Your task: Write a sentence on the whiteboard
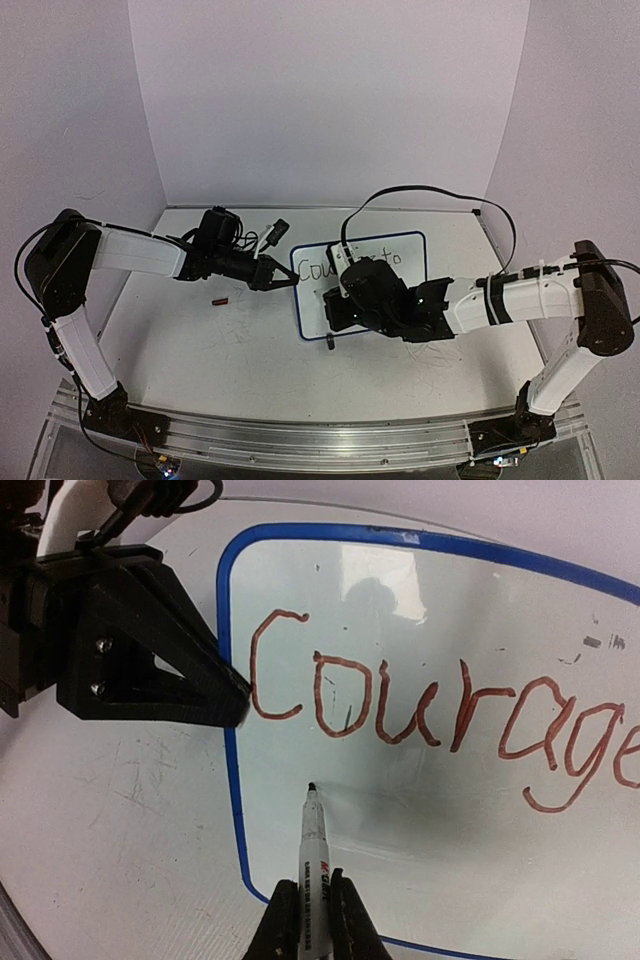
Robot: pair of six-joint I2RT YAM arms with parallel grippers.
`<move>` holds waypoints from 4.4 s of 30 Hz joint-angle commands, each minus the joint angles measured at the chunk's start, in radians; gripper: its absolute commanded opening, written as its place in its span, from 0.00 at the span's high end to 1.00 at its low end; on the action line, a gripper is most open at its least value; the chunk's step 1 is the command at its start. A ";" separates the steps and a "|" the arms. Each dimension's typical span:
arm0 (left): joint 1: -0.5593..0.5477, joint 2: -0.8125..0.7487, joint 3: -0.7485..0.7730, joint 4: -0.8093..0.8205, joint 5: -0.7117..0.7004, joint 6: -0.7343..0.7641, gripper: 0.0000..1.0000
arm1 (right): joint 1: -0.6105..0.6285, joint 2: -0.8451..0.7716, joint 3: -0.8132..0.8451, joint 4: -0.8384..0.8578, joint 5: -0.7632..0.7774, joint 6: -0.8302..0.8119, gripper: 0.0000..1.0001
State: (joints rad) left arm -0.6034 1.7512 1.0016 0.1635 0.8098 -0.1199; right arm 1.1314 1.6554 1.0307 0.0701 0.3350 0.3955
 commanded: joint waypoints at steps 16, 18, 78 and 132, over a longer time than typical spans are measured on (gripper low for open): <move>-0.019 -0.016 0.014 -0.069 -0.014 0.026 1.00 | 0.024 0.018 -0.024 0.004 0.007 0.053 1.00; -0.020 -0.014 0.014 -0.070 -0.014 0.026 1.00 | 0.025 0.001 -0.010 0.006 0.003 0.039 1.00; -0.022 -0.024 0.015 -0.076 -0.017 0.035 1.00 | 0.024 0.053 -0.020 -0.006 0.020 0.094 1.00; -0.027 -0.022 0.018 -0.088 -0.025 0.052 1.00 | 0.024 0.059 0.026 0.085 0.005 -0.011 1.00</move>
State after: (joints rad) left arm -0.6144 1.7370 1.0016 0.1459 0.7914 -0.1035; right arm 1.1564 1.7035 1.0279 0.1612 0.3195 0.3717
